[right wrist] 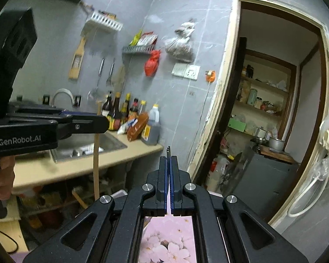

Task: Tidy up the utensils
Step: 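Lower the chopstick and fork into the caddy and open both tools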

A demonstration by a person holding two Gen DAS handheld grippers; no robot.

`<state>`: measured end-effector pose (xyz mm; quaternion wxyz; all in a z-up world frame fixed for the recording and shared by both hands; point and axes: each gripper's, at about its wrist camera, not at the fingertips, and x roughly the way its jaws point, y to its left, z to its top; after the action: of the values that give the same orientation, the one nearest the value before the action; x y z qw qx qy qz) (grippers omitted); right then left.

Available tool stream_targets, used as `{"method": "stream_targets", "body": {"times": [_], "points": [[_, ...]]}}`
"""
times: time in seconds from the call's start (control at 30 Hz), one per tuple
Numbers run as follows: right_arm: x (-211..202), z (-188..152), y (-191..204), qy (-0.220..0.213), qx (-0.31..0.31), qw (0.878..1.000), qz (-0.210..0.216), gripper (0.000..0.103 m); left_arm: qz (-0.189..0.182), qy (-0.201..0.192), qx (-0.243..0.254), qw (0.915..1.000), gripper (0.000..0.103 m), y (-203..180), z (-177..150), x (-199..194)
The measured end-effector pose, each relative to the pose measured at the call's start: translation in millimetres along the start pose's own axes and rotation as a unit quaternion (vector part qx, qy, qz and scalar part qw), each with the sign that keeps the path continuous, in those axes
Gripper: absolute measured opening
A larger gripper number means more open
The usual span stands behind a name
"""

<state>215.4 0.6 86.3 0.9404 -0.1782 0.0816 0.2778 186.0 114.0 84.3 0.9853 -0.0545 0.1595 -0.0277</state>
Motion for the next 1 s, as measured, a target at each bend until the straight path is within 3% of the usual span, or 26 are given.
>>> {"method": "stream_targets", "body": {"times": [0.33,0.73,1.0], "points": [[16,-26,15,0.049,0.011,0.999,0.008,0.002,-0.019,0.037,-0.001,0.9991,0.006,4,-26,13],[27,-57,4,0.086,0.082,0.992,0.038,0.002,-0.037,0.088,-0.006,0.9954,0.006,8,-54,29],[32,-76,-6,0.102,0.139,0.982,0.076,0.004,-0.054,0.108,-0.041,0.9918,0.006,19,-60,35]]}}
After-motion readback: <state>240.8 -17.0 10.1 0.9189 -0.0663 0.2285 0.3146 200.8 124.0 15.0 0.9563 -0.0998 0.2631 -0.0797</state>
